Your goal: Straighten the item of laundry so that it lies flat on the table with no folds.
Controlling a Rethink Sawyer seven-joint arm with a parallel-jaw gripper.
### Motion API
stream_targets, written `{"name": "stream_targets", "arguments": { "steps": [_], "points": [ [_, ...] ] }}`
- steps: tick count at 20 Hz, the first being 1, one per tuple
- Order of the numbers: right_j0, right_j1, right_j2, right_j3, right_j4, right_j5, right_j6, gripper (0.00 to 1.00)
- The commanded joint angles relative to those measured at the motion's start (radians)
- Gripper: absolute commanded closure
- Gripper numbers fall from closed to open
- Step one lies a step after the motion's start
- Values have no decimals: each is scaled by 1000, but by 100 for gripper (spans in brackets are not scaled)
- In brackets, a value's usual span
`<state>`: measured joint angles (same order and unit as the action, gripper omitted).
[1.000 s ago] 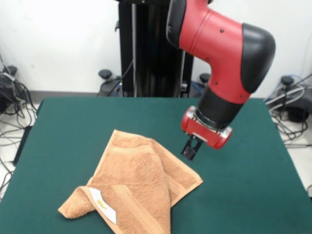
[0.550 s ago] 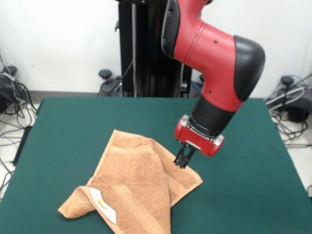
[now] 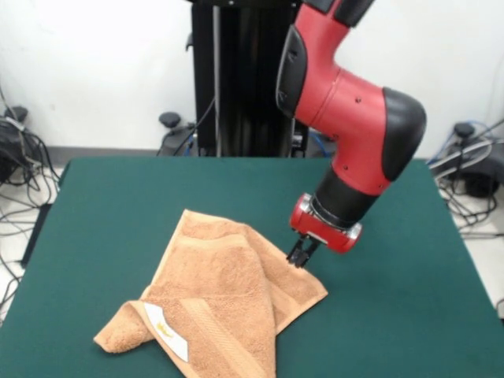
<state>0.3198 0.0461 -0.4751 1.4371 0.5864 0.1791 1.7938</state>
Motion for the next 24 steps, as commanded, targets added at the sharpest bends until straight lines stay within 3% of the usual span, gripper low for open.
{"name": "stream_targets", "arguments": {
  "steps": [1,18,24],
  "points": [
    [-3,95,41,-53,6,-41,200,100],
    [-5,124,34,-84,0,-105,184,100],
    [-7,82,27,-63,-8,-80,181,100]
  ]
}}
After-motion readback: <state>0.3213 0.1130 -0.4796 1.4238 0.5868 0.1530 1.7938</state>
